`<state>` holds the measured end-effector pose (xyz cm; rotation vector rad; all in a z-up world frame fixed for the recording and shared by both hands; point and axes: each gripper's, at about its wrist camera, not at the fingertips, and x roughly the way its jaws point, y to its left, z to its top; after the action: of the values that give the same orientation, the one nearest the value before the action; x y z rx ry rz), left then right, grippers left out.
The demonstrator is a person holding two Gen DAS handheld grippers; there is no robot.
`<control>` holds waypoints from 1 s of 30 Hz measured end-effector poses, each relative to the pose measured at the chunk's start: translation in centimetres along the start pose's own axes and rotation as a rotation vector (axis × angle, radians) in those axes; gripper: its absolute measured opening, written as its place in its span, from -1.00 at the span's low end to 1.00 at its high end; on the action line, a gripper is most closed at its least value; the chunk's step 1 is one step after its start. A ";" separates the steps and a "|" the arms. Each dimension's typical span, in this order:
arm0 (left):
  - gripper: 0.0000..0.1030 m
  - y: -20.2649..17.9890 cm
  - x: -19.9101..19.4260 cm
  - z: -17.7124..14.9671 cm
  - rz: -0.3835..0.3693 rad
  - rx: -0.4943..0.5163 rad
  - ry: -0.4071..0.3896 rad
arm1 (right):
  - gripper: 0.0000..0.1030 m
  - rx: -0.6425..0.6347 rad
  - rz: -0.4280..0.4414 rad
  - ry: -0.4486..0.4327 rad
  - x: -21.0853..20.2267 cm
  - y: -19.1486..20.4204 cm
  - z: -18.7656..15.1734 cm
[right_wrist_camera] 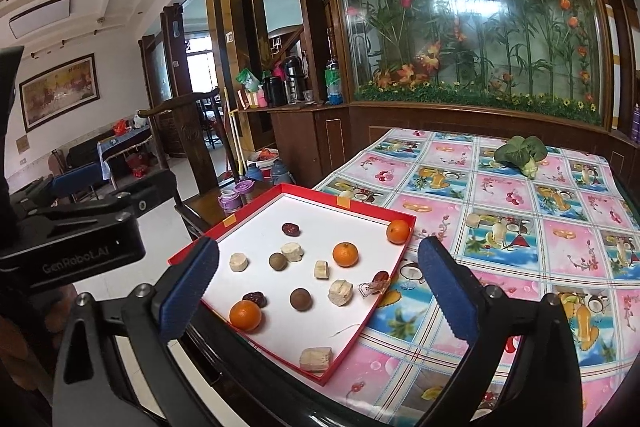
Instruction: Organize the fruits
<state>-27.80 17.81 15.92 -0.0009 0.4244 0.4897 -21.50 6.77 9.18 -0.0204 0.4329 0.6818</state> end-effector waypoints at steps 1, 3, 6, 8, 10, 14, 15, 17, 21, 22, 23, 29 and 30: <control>0.99 0.1 0.0 0.0 -0.004 -0.001 0.001 | 0.94 0.000 -0.003 0.001 0.0 0.0 0.0; 0.99 0.1 0.0 0.0 -0.008 -0.002 0.005 | 0.94 0.000 -0.007 0.004 0.1 0.0 0.0; 1.00 0.2 -0.1 0.0 -0.007 -0.002 0.003 | 0.94 -0.002 -0.007 0.003 0.1 0.0 0.1; 1.00 0.2 -0.1 0.0 -0.010 -0.005 0.004 | 0.94 -0.001 -0.009 0.004 0.2 -0.1 0.1; 1.00 0.4 -0.1 0.0 -0.013 -0.011 0.004 | 0.94 -0.003 -0.007 0.004 0.1 0.0 0.0; 0.99 0.6 -0.2 -0.1 -0.014 -0.011 0.009 | 0.94 -0.017 -0.013 0.006 0.2 -0.2 -0.1; 1.00 0.6 -0.2 -0.2 -0.016 -0.010 0.010 | 0.94 -0.016 -0.013 0.006 0.2 -0.1 -0.1; 0.99 0.7 -0.3 -0.3 -0.020 -0.007 0.012 | 0.94 -0.016 -0.013 0.007 0.2 -0.2 -0.1; 0.99 1.0 -0.5 -0.3 -0.038 -0.019 0.015 | 0.94 -0.018 -0.014 0.008 0.2 -0.1 -0.1; 0.99 1.0 -0.5 -0.3 -0.043 -0.022 0.015 | 0.94 -0.019 -0.014 0.010 0.3 -0.1 -0.1; 1.00 1.1 -0.5 -0.3 -0.046 -0.024 0.015 | 0.94 -0.020 -0.015 0.012 0.3 -0.1 -0.1; 1.00 1.2 -0.5 -0.3 -0.047 -0.025 0.017 | 0.94 -0.023 -0.016 0.014 0.2 -0.2 0.0; 1.00 1.2 -0.6 -0.3 -0.047 -0.026 0.018 | 0.94 -0.023 -0.016 0.015 0.3 -0.1 -0.1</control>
<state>-28.89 18.57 15.98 -0.0402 0.4350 0.4488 -21.30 6.87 9.02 -0.0509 0.4388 0.6710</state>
